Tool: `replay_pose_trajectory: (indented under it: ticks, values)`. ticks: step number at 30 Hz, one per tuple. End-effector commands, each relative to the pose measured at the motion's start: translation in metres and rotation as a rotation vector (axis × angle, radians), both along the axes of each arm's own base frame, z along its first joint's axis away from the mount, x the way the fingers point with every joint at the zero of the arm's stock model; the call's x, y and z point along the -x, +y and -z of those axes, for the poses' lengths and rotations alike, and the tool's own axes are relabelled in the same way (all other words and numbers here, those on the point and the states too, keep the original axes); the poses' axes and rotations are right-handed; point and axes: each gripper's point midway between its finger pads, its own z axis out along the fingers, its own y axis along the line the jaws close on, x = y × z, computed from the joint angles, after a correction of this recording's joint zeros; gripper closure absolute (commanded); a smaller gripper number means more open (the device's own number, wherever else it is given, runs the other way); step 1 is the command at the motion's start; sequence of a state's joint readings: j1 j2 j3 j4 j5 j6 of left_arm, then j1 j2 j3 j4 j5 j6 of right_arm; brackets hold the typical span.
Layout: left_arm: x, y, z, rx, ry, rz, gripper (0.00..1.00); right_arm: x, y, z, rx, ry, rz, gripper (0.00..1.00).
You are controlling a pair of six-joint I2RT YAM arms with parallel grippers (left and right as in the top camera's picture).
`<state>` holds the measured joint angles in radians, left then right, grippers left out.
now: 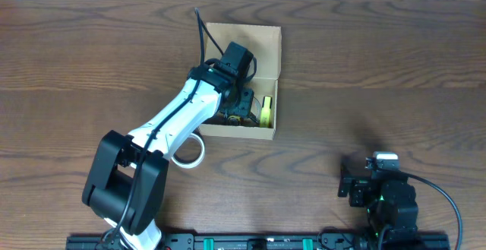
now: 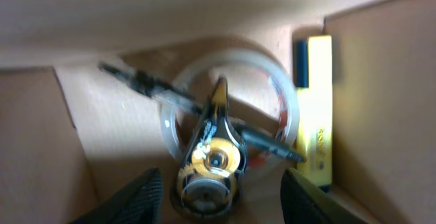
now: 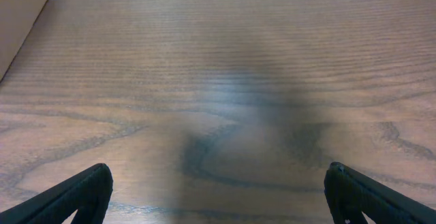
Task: Pack container
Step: 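Carry the dispenser into the box and release it, then move the left gripper to the clear tape roll and grasp its rim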
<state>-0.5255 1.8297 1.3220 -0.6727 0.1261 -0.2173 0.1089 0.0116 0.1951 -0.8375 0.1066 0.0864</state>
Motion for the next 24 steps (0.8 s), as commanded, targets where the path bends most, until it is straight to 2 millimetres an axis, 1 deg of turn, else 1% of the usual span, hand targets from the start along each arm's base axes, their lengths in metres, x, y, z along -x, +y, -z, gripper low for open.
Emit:
replay_pose_trajectory:
  ticks: [1, 5, 6, 7, 8, 9, 11, 12, 16, 17, 18, 19, 20, 21, 24]
  values:
    - [-0.018, -0.001, -0.02, -0.003, -0.072, -0.023, 0.43, 0.0, -0.001, 0.003, 0.011, 0.003, -0.002, 0.01]
    - [-0.034, 0.001, -0.054, -0.006, -0.17, -0.046, 0.42, 0.0, -0.001, 0.003, 0.011, 0.004, -0.002, 0.01]
    - [-0.037, 0.003, -0.067, -0.004, -0.205, -0.054, 0.41, 0.0, -0.001, 0.003, 0.011, 0.004, -0.002, 0.01]
    - [-0.039, 0.005, -0.075, -0.004, -0.228, -0.066, 0.41, 0.0, -0.001, 0.003, 0.011, 0.004, -0.002, 0.01]
    - [-0.039, 0.01, -0.087, -0.005, -0.258, -0.093, 0.4, 0.0, -0.001, 0.003, 0.011, 0.004, -0.002, 0.01]
    - [-0.037, 0.021, -0.102, -0.011, -0.286, -0.137, 0.39, 0.0, -0.001, 0.003, 0.011, 0.003, -0.002, 0.01]
    - [-0.028, 0.041, -0.121, -0.033, -0.305, -0.208, 0.38, 0.0, -0.001, 0.003, 0.011, 0.004, -0.002, 0.01]
    - [-0.019, 0.057, -0.132, -0.051, -0.308, -0.266, 0.37, 0.0, -0.001, 0.003, 0.011, 0.004, -0.002, 0.01]
    - [0.007, 0.099, -0.156, -0.078, -0.304, -0.439, 0.36, 0.0, -0.001, 0.003, 0.011, 0.004, -0.002, 0.01]
    - [0.015, 0.109, -0.159, -0.078, -0.297, -0.48, 0.35, 0.0, -0.001, 0.003, 0.011, 0.004, -0.002, 0.01]
    - [0.02, 0.115, -0.16, -0.073, -0.292, -0.511, 0.36, 0.0, -0.001, 0.003, 0.011, 0.004, -0.002, 0.01]
    - [0.026, 0.122, -0.156, -0.066, -0.284, -0.546, 0.35, 0.0, -0.001, 0.003, 0.011, 0.003, -0.002, 0.01]
    - [0.034, 0.126, -0.15, -0.061, -0.271, -0.582, 0.35, 0.0, -0.001, 0.003, 0.011, 0.004, -0.002, 0.01]
    - [0.046, 0.132, -0.138, -0.053, -0.247, -0.634, 0.35, 0.0, -0.001, 0.003, 0.011, 0.004, -0.002, 0.01]
    - [0.068, 0.142, -0.114, -0.048, -0.197, -0.734, 0.35, 0.0, -0.001, 0.003, 0.011, 0.003, -0.002, 0.01]
